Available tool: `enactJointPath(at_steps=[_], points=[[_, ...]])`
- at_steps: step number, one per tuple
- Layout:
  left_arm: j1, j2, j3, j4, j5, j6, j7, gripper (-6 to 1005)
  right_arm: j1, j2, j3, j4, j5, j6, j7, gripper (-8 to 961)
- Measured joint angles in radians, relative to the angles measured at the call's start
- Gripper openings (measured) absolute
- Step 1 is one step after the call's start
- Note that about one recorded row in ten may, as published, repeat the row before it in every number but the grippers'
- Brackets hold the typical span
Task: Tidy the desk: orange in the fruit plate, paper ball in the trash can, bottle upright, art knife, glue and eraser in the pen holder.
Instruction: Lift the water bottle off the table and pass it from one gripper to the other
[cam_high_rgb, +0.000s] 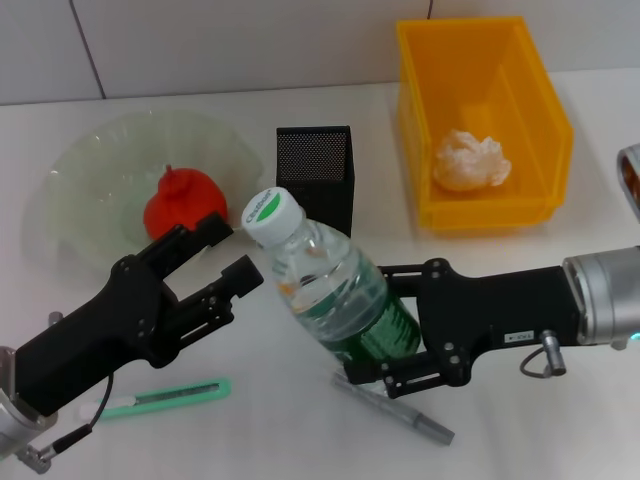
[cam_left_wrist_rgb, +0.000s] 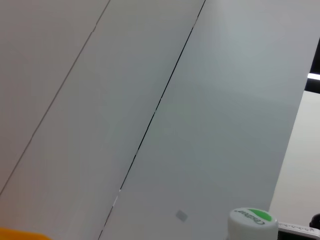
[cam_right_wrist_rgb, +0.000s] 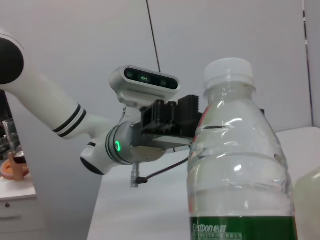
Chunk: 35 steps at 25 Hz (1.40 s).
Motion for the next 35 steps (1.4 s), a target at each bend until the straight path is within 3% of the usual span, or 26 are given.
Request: enactJointPath(at_steps=[14, 35], points=[[-0.014, 0.000, 0.001, -0.001, 0.003, 0.002, 0.019, 724, 0.097, 0.001, -0.062, 0.136, 0.013, 0.071, -0.029, 788], [-0.033, -0.002, 0.007, -0.024, -0.004, 0.017, 0.019, 719, 0.126, 0.003, -0.116, 0.175, 0.052, 0.080, -0.049, 803]])
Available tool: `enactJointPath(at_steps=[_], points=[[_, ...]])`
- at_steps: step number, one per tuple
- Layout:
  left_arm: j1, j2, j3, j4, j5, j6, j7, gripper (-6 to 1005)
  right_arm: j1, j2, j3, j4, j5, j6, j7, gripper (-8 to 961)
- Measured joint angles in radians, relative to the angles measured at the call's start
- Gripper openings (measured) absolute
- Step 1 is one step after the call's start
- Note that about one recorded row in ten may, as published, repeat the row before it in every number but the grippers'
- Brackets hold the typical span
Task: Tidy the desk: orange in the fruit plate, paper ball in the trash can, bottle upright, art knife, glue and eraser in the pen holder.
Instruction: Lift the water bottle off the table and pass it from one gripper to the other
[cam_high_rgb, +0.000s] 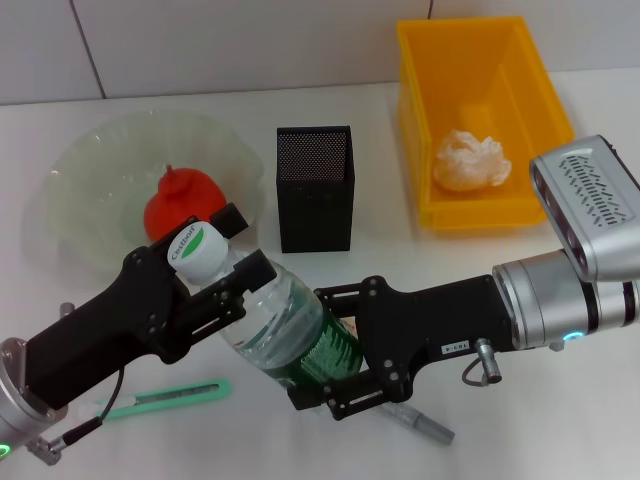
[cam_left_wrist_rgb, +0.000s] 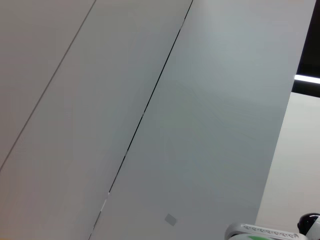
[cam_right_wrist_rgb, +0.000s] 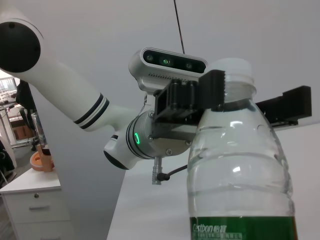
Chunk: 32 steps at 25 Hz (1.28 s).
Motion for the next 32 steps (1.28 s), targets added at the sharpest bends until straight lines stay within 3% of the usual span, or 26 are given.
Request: enactJointPath(at_steps=[9, 13, 18, 32], points=[[-0.006, 0.000, 0.009, 0.006, 0.005, -0.004, 0.022, 717, -0.001, 0.000, 0.000, 0.001, 0.000, -0.002, -0.001, 810], [-0.008, 0.000, 0.016, 0.004, 0.005, 0.000, 0.038, 523, -0.001, 0.000, 0.000, 0.001, 0.000, -0.004, -0.002, 813], [-0.006, 0.000, 0.016, 0.007, 0.007, 0.004, 0.039, 429, -0.001, 0.000, -0.007, 0.002, 0.004, -0.011, -0.003, 816], [-0.003, 0.003, 0.018, 0.010, 0.010, 0.008, 0.041, 425, -0.008, 0.000, -0.025, 0.015, 0.042, -0.015, -0.029, 830]])
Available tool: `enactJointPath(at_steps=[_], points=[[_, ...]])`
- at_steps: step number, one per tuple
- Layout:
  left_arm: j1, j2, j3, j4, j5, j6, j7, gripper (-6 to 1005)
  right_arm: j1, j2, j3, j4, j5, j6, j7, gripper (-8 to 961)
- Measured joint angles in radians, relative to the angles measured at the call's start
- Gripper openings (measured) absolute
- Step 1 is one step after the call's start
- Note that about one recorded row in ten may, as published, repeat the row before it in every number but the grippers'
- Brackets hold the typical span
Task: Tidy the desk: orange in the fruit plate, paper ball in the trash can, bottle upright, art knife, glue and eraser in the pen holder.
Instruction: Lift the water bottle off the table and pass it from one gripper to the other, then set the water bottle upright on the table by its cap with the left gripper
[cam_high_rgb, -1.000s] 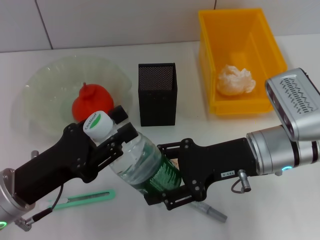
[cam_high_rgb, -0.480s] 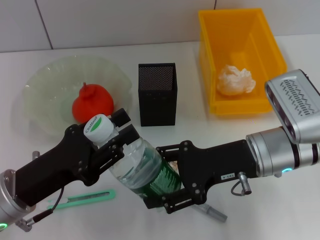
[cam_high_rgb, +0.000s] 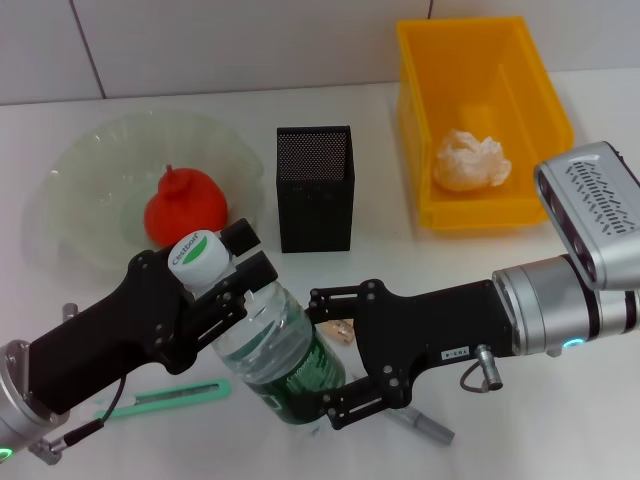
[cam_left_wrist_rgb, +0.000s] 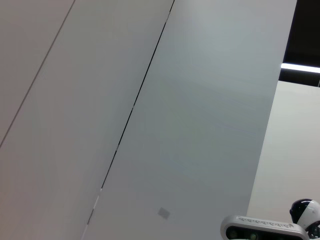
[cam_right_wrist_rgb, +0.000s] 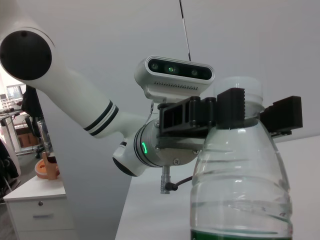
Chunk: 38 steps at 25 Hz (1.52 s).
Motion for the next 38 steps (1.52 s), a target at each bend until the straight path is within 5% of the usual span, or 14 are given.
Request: enactJointPath(at_steps=[13, 25, 38], points=[[-0.002, 0.006, 0.022, 0.017, 0.013, 0.002, 0.010, 421, -0.021, -0.009, 0.010, -0.015, 0.000, -0.019, 0.011, 837], [0.016, 0.012, 0.021, 0.057, 0.013, -0.004, 0.010, 433, -0.141, -0.012, 0.055, -0.170, 0.000, -0.071, 0.061, 837], [0.123, 0.032, -0.058, 0.194, 0.011, -0.060, 0.145, 448, -0.249, -0.028, 0.181, -0.184, -0.010, -0.091, 0.055, 836]])
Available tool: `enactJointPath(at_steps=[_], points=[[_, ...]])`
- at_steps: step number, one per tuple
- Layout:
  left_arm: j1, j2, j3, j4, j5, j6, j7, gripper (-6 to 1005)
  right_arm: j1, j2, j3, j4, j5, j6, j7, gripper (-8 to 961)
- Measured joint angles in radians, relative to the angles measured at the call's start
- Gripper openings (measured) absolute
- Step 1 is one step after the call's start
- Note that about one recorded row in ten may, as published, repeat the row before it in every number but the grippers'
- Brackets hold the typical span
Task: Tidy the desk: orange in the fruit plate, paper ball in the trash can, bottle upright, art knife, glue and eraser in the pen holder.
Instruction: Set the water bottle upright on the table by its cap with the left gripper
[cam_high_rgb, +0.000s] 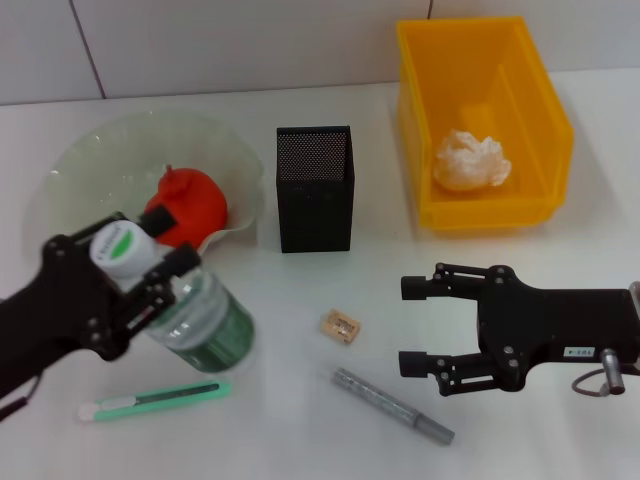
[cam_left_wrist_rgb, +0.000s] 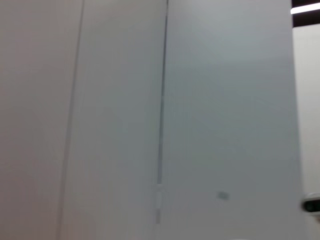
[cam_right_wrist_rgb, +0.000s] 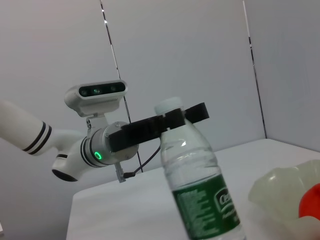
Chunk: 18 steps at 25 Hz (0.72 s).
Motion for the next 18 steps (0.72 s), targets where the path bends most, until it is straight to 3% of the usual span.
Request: enactJointPath(at_steps=[4, 10, 18], points=[[0.019, 0.002, -0.051, 0.008, 0.000, -0.055, 0.048, 452, -0.006, 0.000, 0.001, 0.002, -0.002, 0.001, -0.001, 836], [0.035, 0.002, -0.057, 0.035, 0.000, -0.136, 0.054, 459, -0.012, 0.000, 0.001, 0.009, -0.005, 0.009, -0.002, 835], [0.066, 0.014, -0.070, 0.078, -0.001, -0.145, 0.030, 467, -0.014, 0.000, 0.001, 0.012, -0.014, 0.015, -0.002, 835]])
